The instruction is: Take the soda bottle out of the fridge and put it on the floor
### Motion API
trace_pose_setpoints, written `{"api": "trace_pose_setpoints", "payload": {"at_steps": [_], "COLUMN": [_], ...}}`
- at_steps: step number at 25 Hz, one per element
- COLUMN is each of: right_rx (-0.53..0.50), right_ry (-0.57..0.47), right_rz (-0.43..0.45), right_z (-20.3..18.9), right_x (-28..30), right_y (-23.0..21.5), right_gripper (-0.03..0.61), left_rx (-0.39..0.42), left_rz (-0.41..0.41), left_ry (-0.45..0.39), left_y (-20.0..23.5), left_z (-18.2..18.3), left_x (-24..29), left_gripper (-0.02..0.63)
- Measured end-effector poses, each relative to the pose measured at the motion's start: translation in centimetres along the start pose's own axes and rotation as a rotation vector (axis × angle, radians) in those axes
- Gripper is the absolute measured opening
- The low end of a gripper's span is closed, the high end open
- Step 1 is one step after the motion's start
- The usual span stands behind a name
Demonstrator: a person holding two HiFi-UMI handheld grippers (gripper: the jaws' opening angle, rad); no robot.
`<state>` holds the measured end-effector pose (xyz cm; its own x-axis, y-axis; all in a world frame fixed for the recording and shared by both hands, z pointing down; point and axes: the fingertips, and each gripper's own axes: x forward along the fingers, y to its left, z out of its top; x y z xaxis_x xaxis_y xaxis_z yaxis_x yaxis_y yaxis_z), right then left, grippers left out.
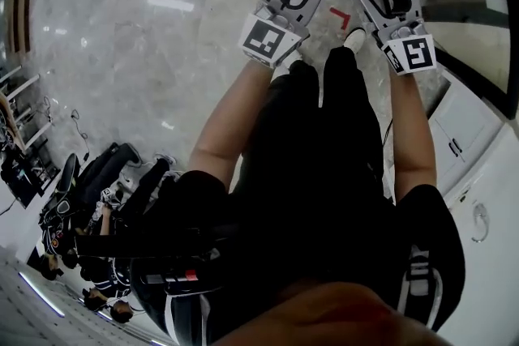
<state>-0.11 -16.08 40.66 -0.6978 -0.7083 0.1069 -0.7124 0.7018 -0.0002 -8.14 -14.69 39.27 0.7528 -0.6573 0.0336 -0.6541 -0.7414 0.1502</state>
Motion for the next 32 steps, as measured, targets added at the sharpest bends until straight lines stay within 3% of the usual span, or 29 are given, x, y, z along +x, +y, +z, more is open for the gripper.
{"api": "trace_pose_setpoints", "payload": {"at_steps": [7, 12, 21, 32], "right_rx": [0.033, 0.062, 0.126, 0.186], "right_ry": [0.005, 0.044, 0.112, 0.251], "right_rz": [-0.017, -0.046, 0.013, 0.1], "right_z": [-9.5, -19.1, -36.7, -57.5], "right_x": [1.7, 2.6, 3.2, 5.5], "right_y": [-4.4, -6.1, -4.0, -1.9], "right_gripper": [0.307, 0.307, 0.307, 0.307], "left_rx": [-0.071, -0.087, -0.12, -0.144], "left_rz": [0.093, 0.161, 0.181, 0.178], "left_ry": [0.012, 0.028, 0.121, 0.223], "left_y": [2.4, 4.4, 3.7, 6.8], "left_z": [-8.9, -17.5, -35.7, -52.0], "left_x": [2.9, 4.7, 4.5, 3.9], "left_gripper": [0.005, 0.005, 0.005, 0.005]}}
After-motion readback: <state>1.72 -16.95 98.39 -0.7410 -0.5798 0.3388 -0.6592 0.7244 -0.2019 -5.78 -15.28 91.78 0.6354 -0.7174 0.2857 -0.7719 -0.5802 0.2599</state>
